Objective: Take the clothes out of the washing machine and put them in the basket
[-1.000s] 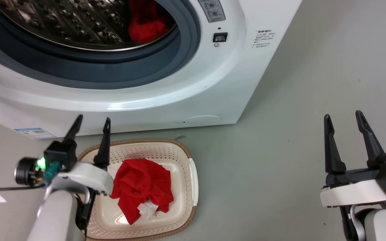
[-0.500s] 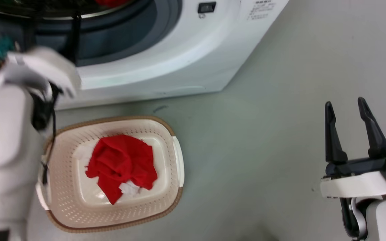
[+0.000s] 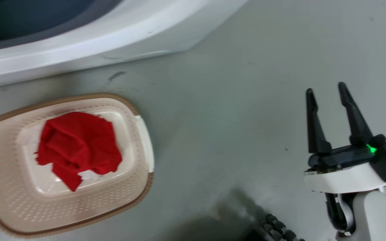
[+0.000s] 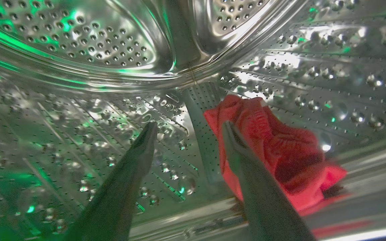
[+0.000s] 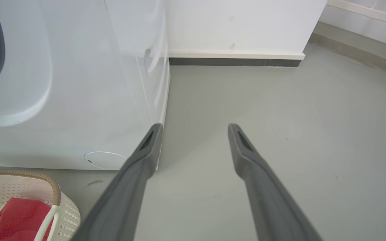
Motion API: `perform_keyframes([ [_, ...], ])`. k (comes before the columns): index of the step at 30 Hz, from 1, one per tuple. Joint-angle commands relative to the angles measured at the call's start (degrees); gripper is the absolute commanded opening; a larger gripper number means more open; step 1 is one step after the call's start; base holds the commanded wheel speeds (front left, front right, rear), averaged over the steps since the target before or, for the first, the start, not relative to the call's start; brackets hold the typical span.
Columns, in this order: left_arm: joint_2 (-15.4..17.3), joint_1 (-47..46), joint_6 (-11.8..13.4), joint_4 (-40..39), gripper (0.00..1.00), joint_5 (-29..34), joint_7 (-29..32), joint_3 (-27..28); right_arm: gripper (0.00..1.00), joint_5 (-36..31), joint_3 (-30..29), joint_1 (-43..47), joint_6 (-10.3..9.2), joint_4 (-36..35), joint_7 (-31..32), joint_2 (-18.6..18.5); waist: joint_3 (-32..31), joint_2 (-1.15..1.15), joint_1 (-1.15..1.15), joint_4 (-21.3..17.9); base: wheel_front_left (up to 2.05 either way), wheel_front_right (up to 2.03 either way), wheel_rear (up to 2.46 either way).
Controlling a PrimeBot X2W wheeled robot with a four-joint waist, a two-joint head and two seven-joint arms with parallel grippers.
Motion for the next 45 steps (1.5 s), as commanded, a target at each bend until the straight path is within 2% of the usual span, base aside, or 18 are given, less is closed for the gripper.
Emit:
perform_keyframes([
  [1, -0.27, -2.80, -0.05, 2.10, 1.00, -1.72, 2.06, 0.58, 1.00, 0.48, 0.94, -0.91, -0.04, -0.09, -0.12, 0.06, 3.23, 0.00, -0.01, -3.62, 0.00, 0.00, 0.00],
  [4, 0.56, -8.05, -0.05, 5.42, 1.00, -2.47, 6.39, 0.21, 1.00, 0.50, 2.68, -0.67, -0.04, -0.25, -0.12, 0.05, 4.65, 0.00, -0.01, -5.50, 0.00, 0.00, 0.00],
  [9, -0.25, -13.49, -0.05, 10.50, 1.00, -3.09, 13.49, -0.93, 1.00, 1.68, 3.78, -0.37, -0.04, -1.00, -0.12, 0.05, 6.76, 0.00, -0.01, -7.55, 0.00, 0.00, 0.00],
  [16, -2.30, -14.80, -0.05, 14.97, 1.00, -4.13, 16.75, -2.96, 1.00, 2.16, 3.40, 0.98, -0.04, -1.07, -0.12, 0.05, 7.32, 0.00, -0.01, -7.77, 0.00, 0.00, 0.00],
  [22, -2.66, -14.13, -0.05, 16.55, 1.00, -5.69, 18.95, -5.56, 1.00, 2.49, 3.36, 0.71, -0.04, -1.27, -0.12, 0.05, 7.80, 0.00, -0.01, -7.59, 0.00, 0.00, 0.00],
  [23, -2.58, -14.04, -0.05, 17.04, 0.92, -5.96, 19.38, -5.76, 1.00, 2.56, 3.41, 0.64, -0.04, -1.30, -0.12, 0.05, 7.85, 0.00, -0.01, -7.58, 0.00, 0.00, 0.00],
  [24, -2.83, -13.70, -0.06, 17.35, 0.62, -6.53, 19.99, -6.06, 1.00, 2.59, 3.46, 0.57, -0.04, -1.31, -0.12, 0.05, 7.88, 0.00, -0.01, -7.59, 0.00, 0.00, 0.00],
  [25, -3.44, -13.20, -0.06, 17.18, 0.00, -7.57, 20.60, -6.41, 1.00, 2.66, 3.48, 0.53, -0.04, -1.33, -0.12, 0.05, 7.90, 0.00, -0.01, -7.58, 0.00, 0.00, 0.00],
  [31, -1.30, -12.53, -0.06, 15.49, 0.00, -9.79, 18.65, -8.54, 1.00, 2.59, 3.65, 0.33, -0.04, -1.31, -0.12, 0.05, 8.04, 0.00, -0.01, -7.40, 0.00, 0.00, 0.00],
  [37, 1.14, -14.72, -0.06, 13.77, 0.00, -9.74, 12.80, -10.33, 1.00, 2.29, 3.92, -1.24, -0.04, -0.92, -0.12, 0.05, 7.33, 0.00, -0.01, -7.40, 0.00, 0.00, 0.00],
  [45, 0.52, -12.31, -0.05, 13.76, 0.00, -10.73, 2.06, -12.46, 1.00, 0.44, 1.69, -1.69, -0.04, -0.37, -0.12, 0.04, 3.35, 0.00, -0.01, -4.37, 0.00, 0.00, 0.00],
])
